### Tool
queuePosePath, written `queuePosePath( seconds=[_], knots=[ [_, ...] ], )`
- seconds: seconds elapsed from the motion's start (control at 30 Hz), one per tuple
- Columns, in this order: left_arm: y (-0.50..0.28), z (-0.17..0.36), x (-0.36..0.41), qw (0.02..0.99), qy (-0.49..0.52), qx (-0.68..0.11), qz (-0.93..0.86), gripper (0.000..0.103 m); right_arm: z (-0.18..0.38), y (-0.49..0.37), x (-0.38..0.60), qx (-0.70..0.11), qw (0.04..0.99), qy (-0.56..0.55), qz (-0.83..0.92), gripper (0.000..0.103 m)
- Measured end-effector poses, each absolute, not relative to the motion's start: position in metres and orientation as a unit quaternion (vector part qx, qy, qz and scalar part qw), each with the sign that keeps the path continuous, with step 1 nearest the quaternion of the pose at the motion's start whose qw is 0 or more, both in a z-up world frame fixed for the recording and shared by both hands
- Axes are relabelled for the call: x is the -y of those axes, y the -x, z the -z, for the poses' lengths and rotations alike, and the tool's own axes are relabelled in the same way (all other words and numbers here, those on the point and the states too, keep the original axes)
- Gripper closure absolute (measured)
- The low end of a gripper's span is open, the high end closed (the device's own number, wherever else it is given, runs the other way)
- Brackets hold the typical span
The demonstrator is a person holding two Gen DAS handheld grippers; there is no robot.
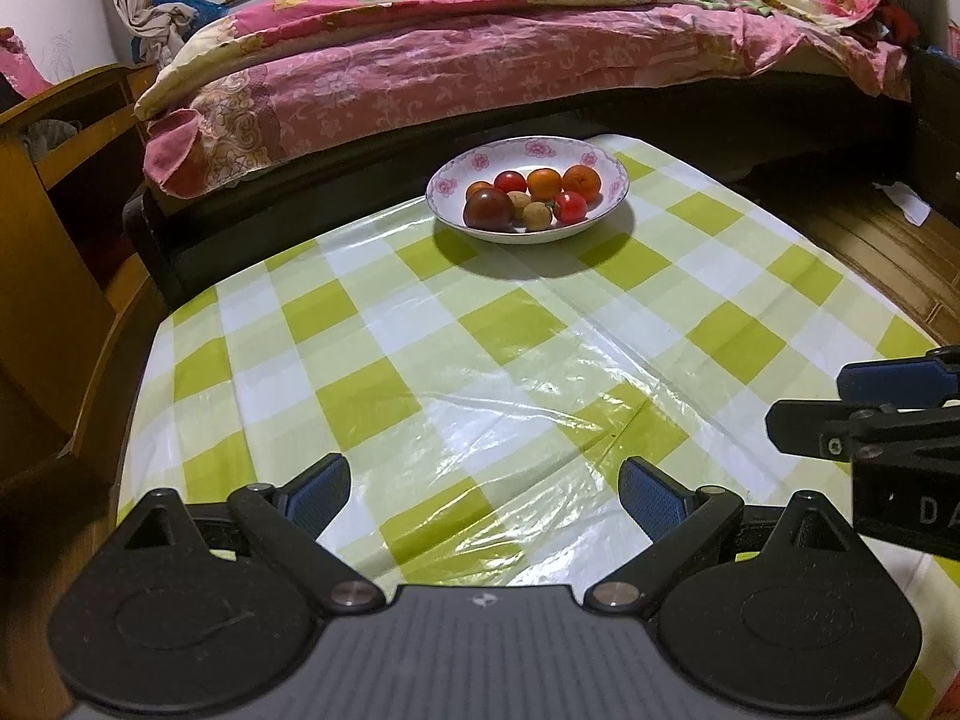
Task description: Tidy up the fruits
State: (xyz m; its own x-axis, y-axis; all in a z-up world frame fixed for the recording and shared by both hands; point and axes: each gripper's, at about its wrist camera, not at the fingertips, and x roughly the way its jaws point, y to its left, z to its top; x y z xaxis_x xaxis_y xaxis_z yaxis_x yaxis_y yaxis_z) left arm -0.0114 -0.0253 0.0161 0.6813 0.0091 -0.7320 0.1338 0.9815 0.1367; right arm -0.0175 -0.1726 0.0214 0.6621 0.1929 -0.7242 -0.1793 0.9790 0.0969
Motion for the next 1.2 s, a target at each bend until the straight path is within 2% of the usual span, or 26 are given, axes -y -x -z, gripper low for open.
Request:
queuePosePath(
  seconds=[1.2],
  knots=[
    [0.0191,-0.0192,0.0242,0.915,-0.085,-0.394,0.031,0.000,-0.0177,0.0214,0.1741,-0.419,0.904,-0.001,-0.090,0.064]
  ],
)
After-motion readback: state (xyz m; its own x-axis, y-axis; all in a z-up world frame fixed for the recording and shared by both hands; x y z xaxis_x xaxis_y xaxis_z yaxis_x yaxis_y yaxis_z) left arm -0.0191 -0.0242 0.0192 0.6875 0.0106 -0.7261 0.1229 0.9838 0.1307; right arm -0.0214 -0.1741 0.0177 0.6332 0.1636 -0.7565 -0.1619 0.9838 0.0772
